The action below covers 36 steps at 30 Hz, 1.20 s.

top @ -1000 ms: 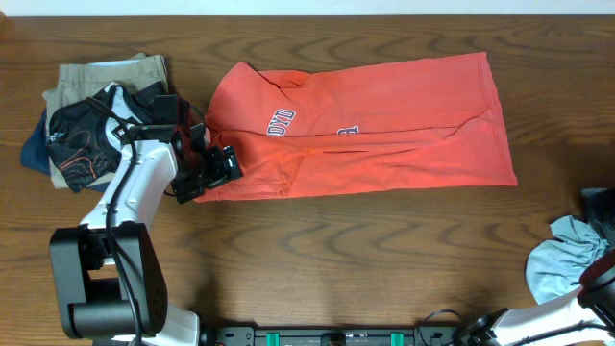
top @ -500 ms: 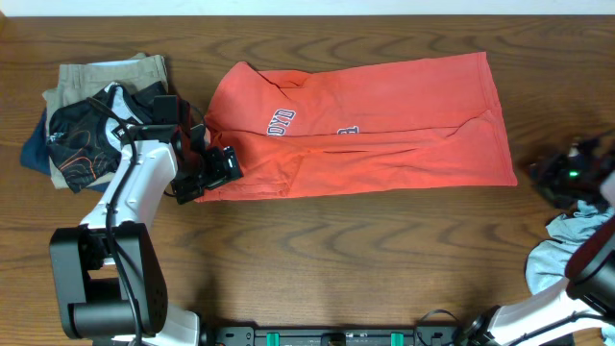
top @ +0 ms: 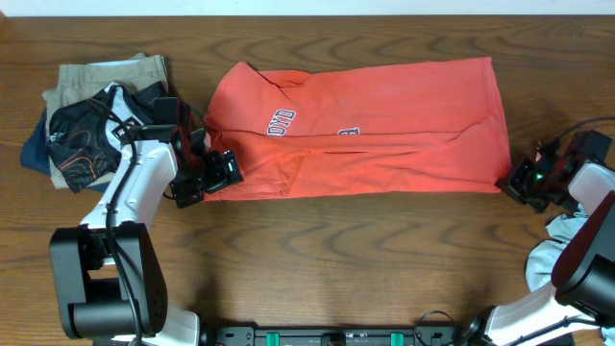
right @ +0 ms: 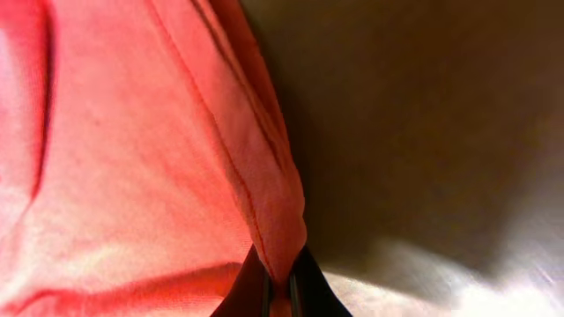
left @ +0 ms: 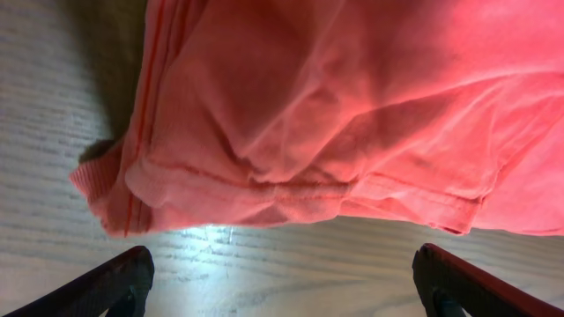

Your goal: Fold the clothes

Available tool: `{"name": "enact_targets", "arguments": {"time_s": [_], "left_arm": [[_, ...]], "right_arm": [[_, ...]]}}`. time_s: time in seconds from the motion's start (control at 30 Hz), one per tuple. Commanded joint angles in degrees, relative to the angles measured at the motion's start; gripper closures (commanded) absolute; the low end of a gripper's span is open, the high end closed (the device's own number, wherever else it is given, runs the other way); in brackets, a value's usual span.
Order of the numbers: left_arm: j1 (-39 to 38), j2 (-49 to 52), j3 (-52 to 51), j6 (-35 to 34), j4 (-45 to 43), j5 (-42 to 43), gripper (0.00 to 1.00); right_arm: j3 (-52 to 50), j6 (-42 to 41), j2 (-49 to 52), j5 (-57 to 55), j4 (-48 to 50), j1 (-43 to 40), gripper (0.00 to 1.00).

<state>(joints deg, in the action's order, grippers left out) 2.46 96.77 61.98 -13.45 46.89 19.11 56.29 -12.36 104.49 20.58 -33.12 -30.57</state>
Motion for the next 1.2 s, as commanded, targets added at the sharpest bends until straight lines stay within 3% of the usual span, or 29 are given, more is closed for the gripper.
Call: {"name": "enact_targets", "arguments": {"time_s": [0.0, 0.23, 0.5, 0.57, 0.7, 0.77, 0.87, 0.97, 1.1, 1.17], "left_arm": [[-0.04, -0.20, 0.04, 0.70, 0.90, -0.17, 0.05], [-0.24, -0.09, -3.52, -1.90, -1.42, -0.13, 0.05], [-0.96, -0.09, -8.92, -3.23, -12.79, -0.13, 0.05], [-1.33, -0.07, -9.68, -3.34, -14.12, -0.13, 0.14], [-2.84, 0.13, -11.30, -3.34, -16.04, -0.15, 0.47], [-3.58, 0.50, -11.67, -3.34, -16.39, -0.15, 0.59], [-4.22, 1.01, -11.76, -3.30, -14.95, -0.44, 0.94], [-3.82, 0.92, -11.74, -3.41, -8.74, -2.89, 0.94], [-1.14, 0.83, -11.74, -10.54, 3.41, -11.74, 0.94], [0.59, 0.83, -11.74, -10.86, 7.19, -12.07, 0.94]], "right_arm": [[-1.27, -3.93, 1.18, -14.82, -2.64, -3.39, 0.99], [0.31, -3.93, -1.68, -9.40, -3.54, -9.03, 0.99], [0.24, -2.75, -1.84, -9.68, -3.82, -6.10, 0.99], [0.24, -2.73, -1.84, -9.86, -4.00, -5.95, 0.99], [0.24, -2.73, -1.86, -9.86, -4.15, -5.95, 0.99], [0.24, -2.73, -1.86, -9.86, -4.20, -5.88, 0.99], [0.24, -2.71, -1.84, -9.88, -4.61, -5.84, 0.99], [0.24, -2.32, -1.86, -12.11, -5.90, -5.92, 0.99], [0.24, -4.09, -1.86, -18.71, -8.68, -6.34, 0.99], [0.24, -5.53, -1.84, -19.69, -9.42, -6.86, 0.99]]}}
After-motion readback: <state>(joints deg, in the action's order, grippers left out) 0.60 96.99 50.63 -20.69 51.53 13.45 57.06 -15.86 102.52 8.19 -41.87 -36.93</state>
